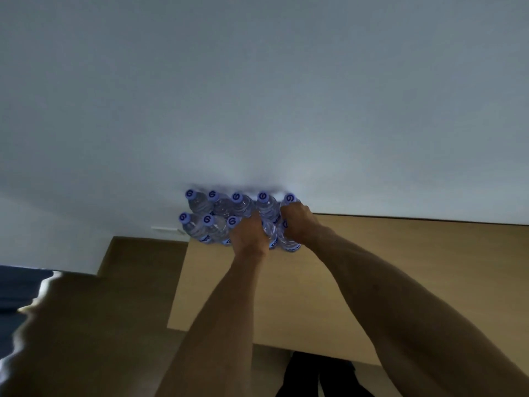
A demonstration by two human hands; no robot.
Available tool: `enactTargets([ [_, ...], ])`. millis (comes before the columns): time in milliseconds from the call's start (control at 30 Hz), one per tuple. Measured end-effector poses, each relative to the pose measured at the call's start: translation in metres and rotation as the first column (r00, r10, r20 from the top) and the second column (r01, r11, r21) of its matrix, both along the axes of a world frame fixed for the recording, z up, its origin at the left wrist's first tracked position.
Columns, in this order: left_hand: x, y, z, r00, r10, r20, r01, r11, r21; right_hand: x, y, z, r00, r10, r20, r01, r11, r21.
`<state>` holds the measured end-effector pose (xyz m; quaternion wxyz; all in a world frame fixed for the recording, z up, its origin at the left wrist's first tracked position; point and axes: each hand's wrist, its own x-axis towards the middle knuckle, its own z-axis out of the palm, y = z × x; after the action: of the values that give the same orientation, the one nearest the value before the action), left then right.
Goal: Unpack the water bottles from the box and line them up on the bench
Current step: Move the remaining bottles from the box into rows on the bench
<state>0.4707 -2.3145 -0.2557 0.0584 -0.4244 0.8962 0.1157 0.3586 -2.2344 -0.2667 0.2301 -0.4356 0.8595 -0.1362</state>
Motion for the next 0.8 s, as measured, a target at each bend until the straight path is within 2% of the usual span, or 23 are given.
enactTargets([
  [333,0.001,0.003,0.006,0.999,-0.023,0.026,0.022,1.000,0.022,-0.005,0.009,0.015,0.998,-0.051,0.045,0.046,0.993,0.109],
  [467,0.001,0.003,0.017,0.999,-0.049,0.008,0.049,0.999,0.008,-0.013,0.021,0.025,0.991,-0.137,-0.014,0.137,0.983,0.119],
  [567,0.002,0.002,0.028,0.997,-0.053,-0.048,0.050,0.997,-0.062,-0.020,0.033,0.038,0.978,-0.202,-0.056,0.207,0.973,0.100],
  [800,-0.012,0.013,0.054,0.994,-0.090,-0.055,0.079,0.982,-0.169,-0.012,0.046,0.074,0.930,-0.282,-0.236,0.301,0.952,0.049],
])
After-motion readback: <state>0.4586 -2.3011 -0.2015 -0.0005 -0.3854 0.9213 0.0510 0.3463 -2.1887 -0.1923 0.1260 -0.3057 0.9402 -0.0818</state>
